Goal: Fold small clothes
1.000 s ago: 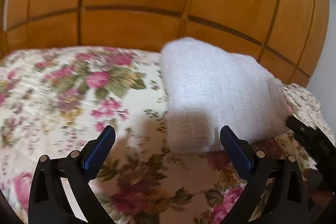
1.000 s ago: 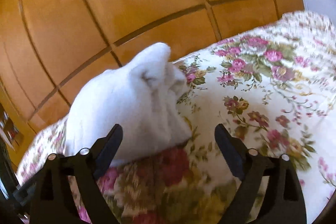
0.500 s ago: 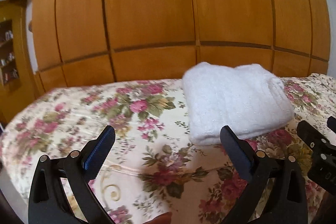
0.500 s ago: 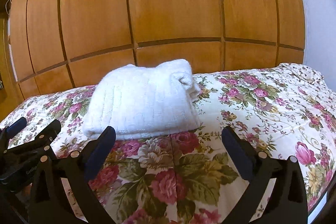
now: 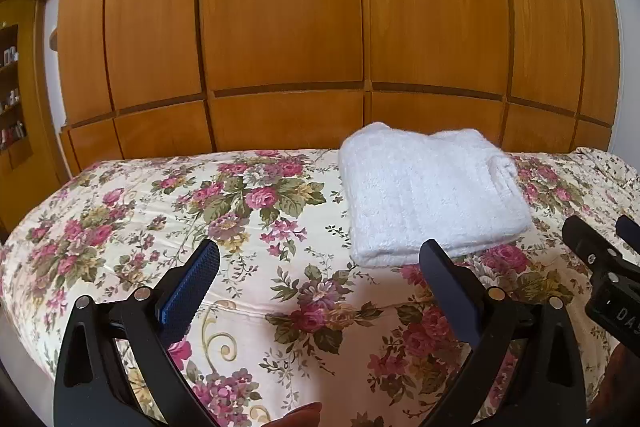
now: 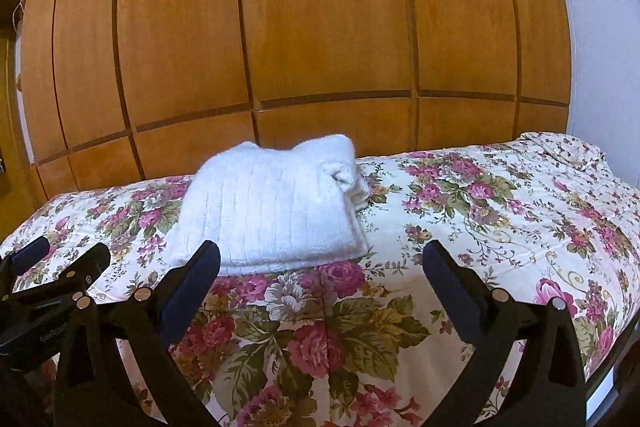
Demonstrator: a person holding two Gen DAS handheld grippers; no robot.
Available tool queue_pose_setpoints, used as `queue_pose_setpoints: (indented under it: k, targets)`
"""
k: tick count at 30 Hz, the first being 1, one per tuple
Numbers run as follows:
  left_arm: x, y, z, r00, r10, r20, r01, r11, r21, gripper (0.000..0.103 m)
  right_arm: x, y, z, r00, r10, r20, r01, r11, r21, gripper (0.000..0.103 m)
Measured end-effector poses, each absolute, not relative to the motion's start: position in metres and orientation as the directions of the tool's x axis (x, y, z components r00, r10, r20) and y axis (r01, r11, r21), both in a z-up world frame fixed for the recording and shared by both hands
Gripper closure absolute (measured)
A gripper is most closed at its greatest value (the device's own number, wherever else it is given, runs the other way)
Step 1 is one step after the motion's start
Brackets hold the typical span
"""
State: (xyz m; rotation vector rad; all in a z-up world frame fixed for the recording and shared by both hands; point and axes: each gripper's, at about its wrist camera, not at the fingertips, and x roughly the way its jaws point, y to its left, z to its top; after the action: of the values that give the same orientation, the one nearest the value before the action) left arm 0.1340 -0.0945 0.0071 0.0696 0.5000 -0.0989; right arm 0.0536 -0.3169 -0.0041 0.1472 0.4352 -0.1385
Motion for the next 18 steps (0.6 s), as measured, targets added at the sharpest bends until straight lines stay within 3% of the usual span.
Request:
queue_pose_setpoints:
  k: [18]
  targets:
    - [0.1327,-0.0922,0.0088,0.862,-0.087,-0.500,0.110,0.994,0.015,0.004,0.0560,-0.3199,-0.0054,0.888,-0.101,-0.448,0.171,0.978,0.118,0.002]
